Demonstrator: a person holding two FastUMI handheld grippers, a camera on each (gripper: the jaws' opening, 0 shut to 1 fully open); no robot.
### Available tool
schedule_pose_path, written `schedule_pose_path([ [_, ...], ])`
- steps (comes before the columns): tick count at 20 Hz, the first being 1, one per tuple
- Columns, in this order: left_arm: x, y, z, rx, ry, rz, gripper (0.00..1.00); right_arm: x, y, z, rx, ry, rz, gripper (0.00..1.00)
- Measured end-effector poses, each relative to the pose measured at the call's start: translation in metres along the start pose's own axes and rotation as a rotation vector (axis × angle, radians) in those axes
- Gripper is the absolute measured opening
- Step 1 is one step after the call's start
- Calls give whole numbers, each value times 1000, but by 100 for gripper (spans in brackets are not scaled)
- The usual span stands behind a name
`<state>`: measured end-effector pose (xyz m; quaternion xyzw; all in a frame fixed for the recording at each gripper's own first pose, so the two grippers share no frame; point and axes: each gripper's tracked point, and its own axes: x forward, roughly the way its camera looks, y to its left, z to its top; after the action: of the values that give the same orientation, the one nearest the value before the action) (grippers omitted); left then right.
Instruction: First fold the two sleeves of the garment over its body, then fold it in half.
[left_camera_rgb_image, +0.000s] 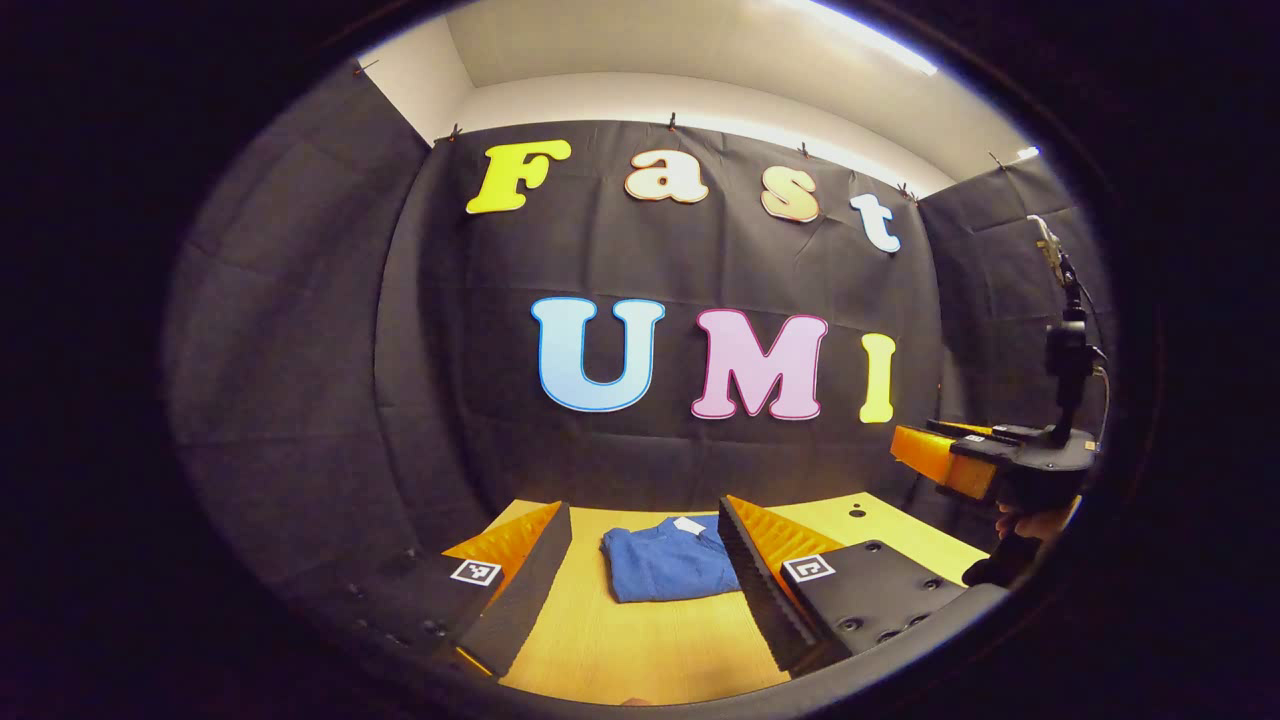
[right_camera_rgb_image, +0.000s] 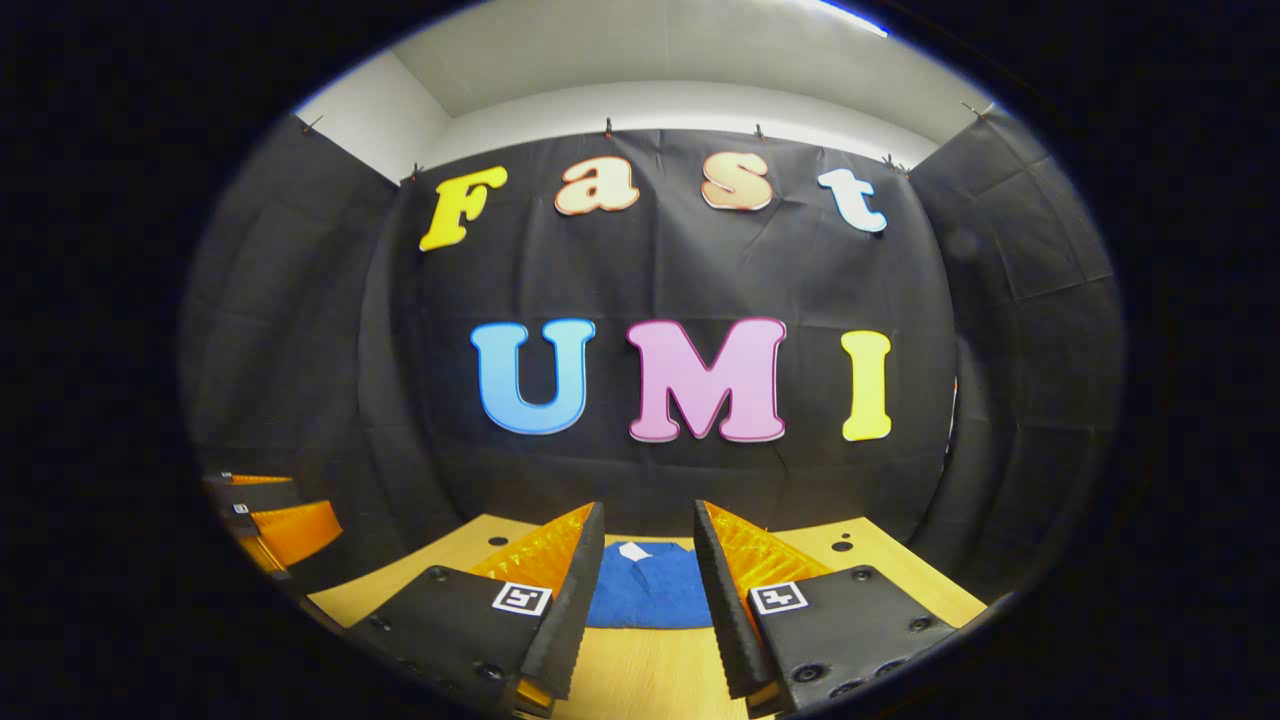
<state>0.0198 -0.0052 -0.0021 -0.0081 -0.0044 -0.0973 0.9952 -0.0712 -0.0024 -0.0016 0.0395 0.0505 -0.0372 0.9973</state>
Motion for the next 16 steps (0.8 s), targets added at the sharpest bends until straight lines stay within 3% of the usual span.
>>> schedule_pose_path([
  [6,-13,-5,-3,-23,-6,-4,84,-13,-13,4,19,16,-49,58],
  [7,-16,-6,-3,-23,-12,-2,84,-16,-15,2,24,25,-56,51],
  [10,-20,-10,-5,-10,-10,-13,84,-24,-25,-1,30,38,-83,51],
  [11,-21,-12,-7,-10,-2,-16,85,-27,-28,-1,29,38,-90,58],
  [12,-21,-14,-9,-14,4,-19,86,-29,-29,-2,28,41,-93,51],
  [15,-20,-19,-7,-22,5,-30,84,-36,-35,-1,13,41,-107,51],
  [16,-21,-19,-7,-18,4,-26,86,-37,-36,-1,16,44,-107,58],
])
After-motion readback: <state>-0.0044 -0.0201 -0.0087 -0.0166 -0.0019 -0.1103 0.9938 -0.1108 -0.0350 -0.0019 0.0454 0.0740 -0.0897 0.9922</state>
